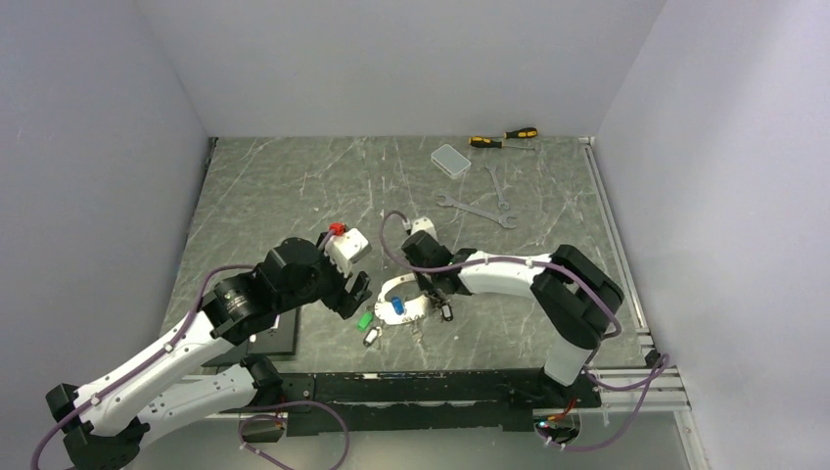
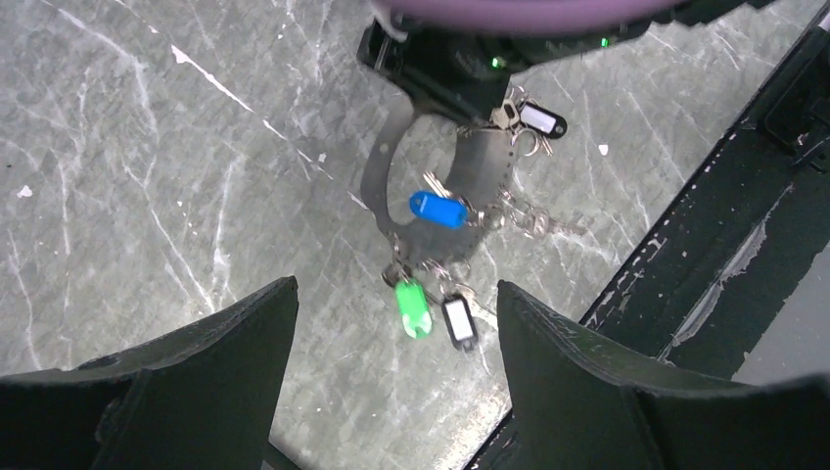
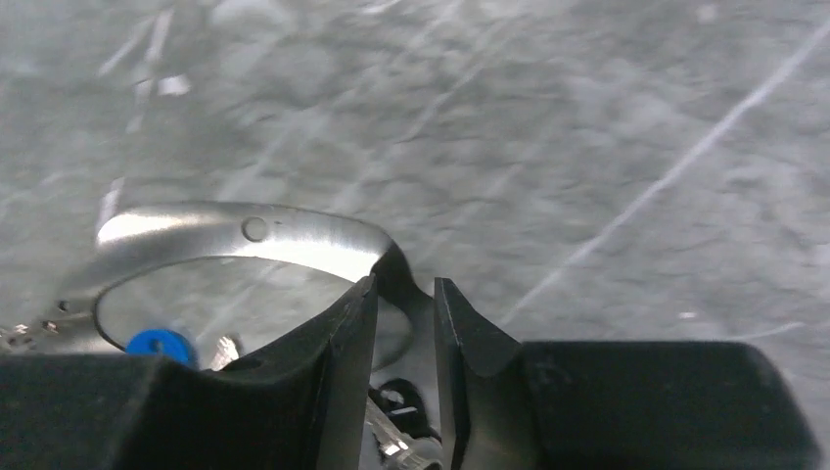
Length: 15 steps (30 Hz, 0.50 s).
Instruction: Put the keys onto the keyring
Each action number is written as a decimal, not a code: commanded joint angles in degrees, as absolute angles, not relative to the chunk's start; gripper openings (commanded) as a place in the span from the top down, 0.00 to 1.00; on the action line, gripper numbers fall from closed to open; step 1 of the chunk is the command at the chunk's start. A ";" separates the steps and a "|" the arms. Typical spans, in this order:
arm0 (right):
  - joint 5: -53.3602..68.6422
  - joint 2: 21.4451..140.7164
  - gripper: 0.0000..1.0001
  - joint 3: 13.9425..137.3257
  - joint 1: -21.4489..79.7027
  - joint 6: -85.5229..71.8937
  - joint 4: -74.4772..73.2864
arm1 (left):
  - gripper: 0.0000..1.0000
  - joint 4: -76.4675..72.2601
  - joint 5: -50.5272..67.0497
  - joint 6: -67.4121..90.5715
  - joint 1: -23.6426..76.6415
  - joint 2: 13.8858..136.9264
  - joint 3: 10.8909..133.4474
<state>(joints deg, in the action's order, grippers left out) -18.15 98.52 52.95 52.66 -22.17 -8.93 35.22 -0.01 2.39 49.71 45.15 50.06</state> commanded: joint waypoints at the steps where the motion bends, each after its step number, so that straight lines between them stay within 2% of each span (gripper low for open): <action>1: -19.55 94.33 0.65 54.39 49.83 -16.28 -10.81 | 0.22 34.80 -2.06 2.56 49.45 44.71 50.32; 10: -10.30 75.41 0.42 46.48 50.27 -24.20 -12.53 | 0.22 35.51 -1.29 2.32 48.60 46.62 51.06; 15: -9.43 71.69 0.38 41.79 55.99 -30.67 -12.26 | 0.22 35.27 -0.84 2.43 48.12 46.03 50.93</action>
